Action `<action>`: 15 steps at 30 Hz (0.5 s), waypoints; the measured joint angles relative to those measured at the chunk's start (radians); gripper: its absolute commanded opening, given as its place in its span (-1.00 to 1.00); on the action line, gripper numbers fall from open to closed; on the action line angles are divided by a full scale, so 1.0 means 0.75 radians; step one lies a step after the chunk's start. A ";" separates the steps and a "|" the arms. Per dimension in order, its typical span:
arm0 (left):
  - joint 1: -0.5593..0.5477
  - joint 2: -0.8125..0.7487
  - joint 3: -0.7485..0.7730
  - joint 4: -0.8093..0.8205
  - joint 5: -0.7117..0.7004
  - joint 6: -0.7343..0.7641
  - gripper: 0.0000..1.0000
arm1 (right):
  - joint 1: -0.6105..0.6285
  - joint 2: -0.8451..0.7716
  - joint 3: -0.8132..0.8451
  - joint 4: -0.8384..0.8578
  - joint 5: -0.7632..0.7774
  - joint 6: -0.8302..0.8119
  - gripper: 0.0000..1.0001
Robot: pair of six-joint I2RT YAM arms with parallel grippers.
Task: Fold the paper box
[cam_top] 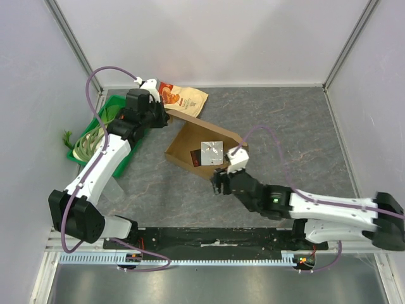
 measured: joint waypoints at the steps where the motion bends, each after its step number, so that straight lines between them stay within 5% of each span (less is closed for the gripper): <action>1: 0.001 0.009 0.010 -0.004 0.000 -0.007 -0.96 | -0.004 -0.087 -0.020 -0.058 -0.010 -0.027 0.50; 8: 0.000 0.057 0.077 -0.053 -0.007 -0.026 -0.96 | -0.202 -0.536 -0.041 -0.436 -0.064 -0.172 0.68; 15: -0.004 0.094 0.146 -0.115 -0.007 -0.028 -0.96 | -0.518 -0.423 0.022 -0.520 -0.161 -0.362 0.56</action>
